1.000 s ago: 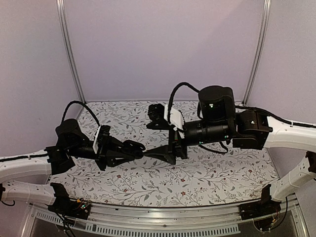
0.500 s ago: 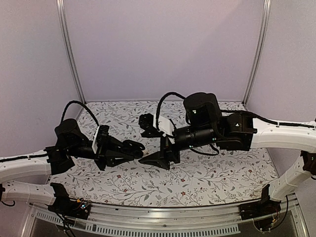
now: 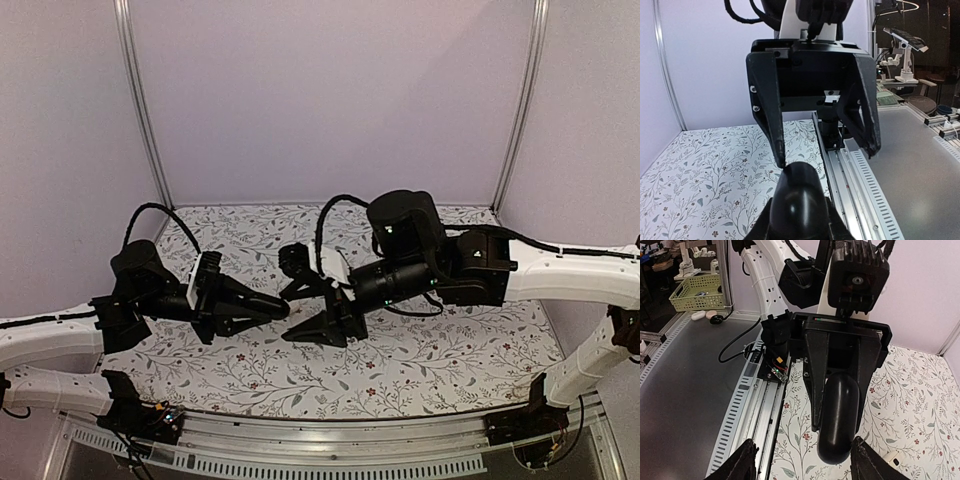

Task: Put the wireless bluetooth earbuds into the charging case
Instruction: Close the charging case with the earbuds, then place the charging case with the earbuds at the center of the board.

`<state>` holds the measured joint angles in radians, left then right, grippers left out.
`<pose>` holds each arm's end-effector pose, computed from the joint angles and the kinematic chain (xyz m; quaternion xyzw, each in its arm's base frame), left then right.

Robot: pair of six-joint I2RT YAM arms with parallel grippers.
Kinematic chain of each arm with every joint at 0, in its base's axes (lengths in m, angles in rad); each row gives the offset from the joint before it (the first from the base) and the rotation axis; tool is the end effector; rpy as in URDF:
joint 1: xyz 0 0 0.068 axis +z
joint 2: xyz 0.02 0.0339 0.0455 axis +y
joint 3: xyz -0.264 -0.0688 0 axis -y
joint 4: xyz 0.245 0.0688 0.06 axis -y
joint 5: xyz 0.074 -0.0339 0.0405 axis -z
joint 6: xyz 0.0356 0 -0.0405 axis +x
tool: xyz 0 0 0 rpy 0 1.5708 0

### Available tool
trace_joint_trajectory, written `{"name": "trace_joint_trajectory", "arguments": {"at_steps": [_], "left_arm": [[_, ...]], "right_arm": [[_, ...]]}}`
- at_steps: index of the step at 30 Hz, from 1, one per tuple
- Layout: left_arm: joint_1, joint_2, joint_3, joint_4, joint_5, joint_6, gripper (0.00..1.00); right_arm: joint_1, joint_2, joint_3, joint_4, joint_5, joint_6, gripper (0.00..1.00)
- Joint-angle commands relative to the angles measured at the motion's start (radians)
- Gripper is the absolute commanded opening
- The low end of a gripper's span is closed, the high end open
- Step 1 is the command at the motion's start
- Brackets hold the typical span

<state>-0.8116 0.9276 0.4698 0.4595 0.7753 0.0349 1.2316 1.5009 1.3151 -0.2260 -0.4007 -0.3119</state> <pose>0.1247 -0.1676 0.2705 0.5126 0.4865 -0.4953 0.5053 0.1038 0.3359 0.3478 -0.6500 0.5117 0.3874 0.4070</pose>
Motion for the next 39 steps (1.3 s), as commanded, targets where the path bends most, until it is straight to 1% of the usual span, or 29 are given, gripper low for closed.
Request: {"name": "trace_joint_trajectory", "arguments": {"at_steps": [1, 7, 9, 12, 15, 17, 19, 22, 24, 29, 32, 33, 37, 39], "left_arm": [[0.024, 0.004, 0.009, 0.048, -0.005, -0.02, 0.0], [0.029, 0.002, 0.004, 0.054, 0.014, -0.01, 0.0], [0.03, -0.002, 0.002, 0.053, 0.026, -0.001, 0.0], [0.029, -0.003, 0.002, 0.061, 0.032, -0.006, 0.0], [0.029, -0.002, 0.001, 0.074, 0.031, -0.022, 0.0], [0.029, 0.005, 0.006, 0.076, 0.004, -0.031, 0.0], [0.03, 0.023, 0.019, 0.071, -0.06, -0.085, 0.0], [0.035, 0.075, 0.047, 0.072, -0.121, -0.193, 0.0], [0.037, 0.117, 0.08, 0.036, -0.17, -0.266, 0.0], [0.044, 0.252, 0.213, -0.113, -0.283, -0.341, 0.0], [0.046, 0.387, 0.328, -0.185, -0.291, -0.366, 0.0], [0.047, 0.456, 0.367, -0.207, -0.295, -0.372, 0.0], [0.048, 0.657, 0.495, -0.242, -0.285, -0.39, 0.0], [0.049, 0.761, 0.589, -0.285, -0.28, -0.385, 0.0]], "right_arm": [[0.023, -0.006, 0.023, -0.036, -0.031, -0.025, 0.61], [0.022, -0.003, 0.026, -0.031, 0.018, -0.015, 0.56], [-0.002, -0.021, 0.022, -0.017, 0.013, 0.001, 0.54], [-0.033, -0.035, 0.008, -0.012, 0.005, 0.04, 0.54], [-0.034, -0.03, -0.005, -0.02, 0.016, 0.037, 0.54], [-0.035, -0.02, -0.017, -0.017, 0.046, 0.037, 0.55], [-0.037, -0.02, -0.032, -0.011, 0.102, 0.041, 0.57], [-0.095, -0.039, -0.071, 0.028, 0.097, 0.082, 0.6], [-0.144, -0.076, -0.113, 0.063, 0.074, 0.126, 0.61], [-0.244, -0.164, -0.218, 0.126, 0.059, 0.199, 0.63], [-0.282, -0.208, -0.267, 0.142, 0.063, 0.224, 0.66], [-0.289, -0.224, -0.282, 0.145, 0.068, 0.229, 0.67], [-0.312, -0.273, -0.345, 0.168, 0.085, 0.256, 0.7], [-0.319, -0.306, -0.371, 0.178, 0.088, 0.266, 0.7]]}}
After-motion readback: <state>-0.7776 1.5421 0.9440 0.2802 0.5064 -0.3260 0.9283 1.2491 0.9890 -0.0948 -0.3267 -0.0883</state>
